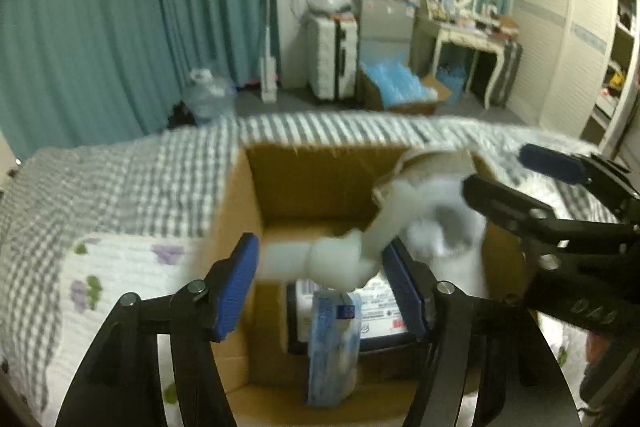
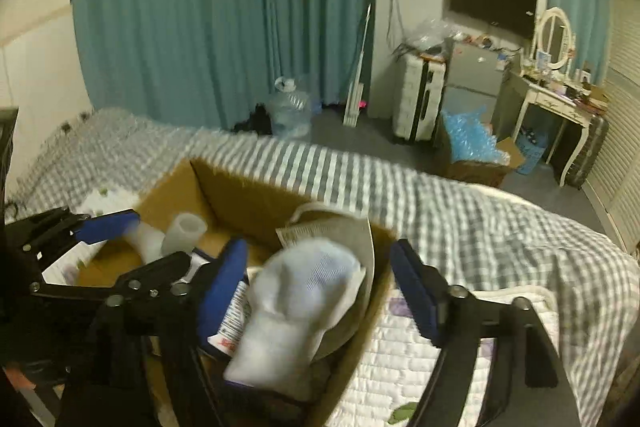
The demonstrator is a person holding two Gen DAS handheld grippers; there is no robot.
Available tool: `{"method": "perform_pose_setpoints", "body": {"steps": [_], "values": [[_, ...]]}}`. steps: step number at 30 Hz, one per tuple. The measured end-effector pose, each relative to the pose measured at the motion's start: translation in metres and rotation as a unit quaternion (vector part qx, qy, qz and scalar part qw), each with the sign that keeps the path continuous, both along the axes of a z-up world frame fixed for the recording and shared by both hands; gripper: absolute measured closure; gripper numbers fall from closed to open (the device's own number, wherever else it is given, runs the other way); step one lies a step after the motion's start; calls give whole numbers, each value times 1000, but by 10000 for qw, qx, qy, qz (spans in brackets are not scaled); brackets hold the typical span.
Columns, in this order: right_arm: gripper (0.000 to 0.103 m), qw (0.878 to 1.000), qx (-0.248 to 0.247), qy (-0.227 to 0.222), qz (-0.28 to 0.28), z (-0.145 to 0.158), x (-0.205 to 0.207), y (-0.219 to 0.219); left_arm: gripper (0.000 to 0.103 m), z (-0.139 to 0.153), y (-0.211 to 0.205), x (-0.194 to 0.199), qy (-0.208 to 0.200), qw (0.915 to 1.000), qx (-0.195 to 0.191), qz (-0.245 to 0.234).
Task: Organize soft objects
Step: 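Carry both items into the box and open both grippers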
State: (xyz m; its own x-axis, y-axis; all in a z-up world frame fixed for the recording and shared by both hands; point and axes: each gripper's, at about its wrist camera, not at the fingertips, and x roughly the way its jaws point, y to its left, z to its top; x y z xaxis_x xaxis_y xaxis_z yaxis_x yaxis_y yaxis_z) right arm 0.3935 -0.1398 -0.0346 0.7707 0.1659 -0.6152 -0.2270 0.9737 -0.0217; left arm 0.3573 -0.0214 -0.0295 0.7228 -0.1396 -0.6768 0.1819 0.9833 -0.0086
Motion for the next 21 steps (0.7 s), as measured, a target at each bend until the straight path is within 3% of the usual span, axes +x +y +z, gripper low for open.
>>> {"method": "perform_pose_setpoints", "body": {"steps": [3, 6, 10, 12, 14, 17, 21], "values": [[25, 9998, -109, -158, -110, 31, -20, -7, 39, 33, 0, -21, -243, 9996, 108, 48], [14, 9987, -198, -462, -130, 72, -54, -12, 38, 69, 1, -46, -558, 9982, 149, 133], [6, 9958, -208, -883, -92, 132, -109, -22, 17, 131, 4, -96, -1112, 9936, 83, 188], [0, 9945, -208, -1029, -61, 159, -136, -26, 17, 160, 8, -128, -1440, 9893, -40, 219], [0, 9934, -218, -1123, -55, 178, -160, -29, 14, 183, 11, -156, -1611, 9866, -133, 234], [0, 9921, -283, -1225, 13, 205, -200, -32, 0, 205, 17, -190, -1796, 9832, -176, 273], [0, 9920, -296, -1219, 132, 218, -237, -35, 0, 216, 17, -235, -2166, 9759, 114, 239]]}}
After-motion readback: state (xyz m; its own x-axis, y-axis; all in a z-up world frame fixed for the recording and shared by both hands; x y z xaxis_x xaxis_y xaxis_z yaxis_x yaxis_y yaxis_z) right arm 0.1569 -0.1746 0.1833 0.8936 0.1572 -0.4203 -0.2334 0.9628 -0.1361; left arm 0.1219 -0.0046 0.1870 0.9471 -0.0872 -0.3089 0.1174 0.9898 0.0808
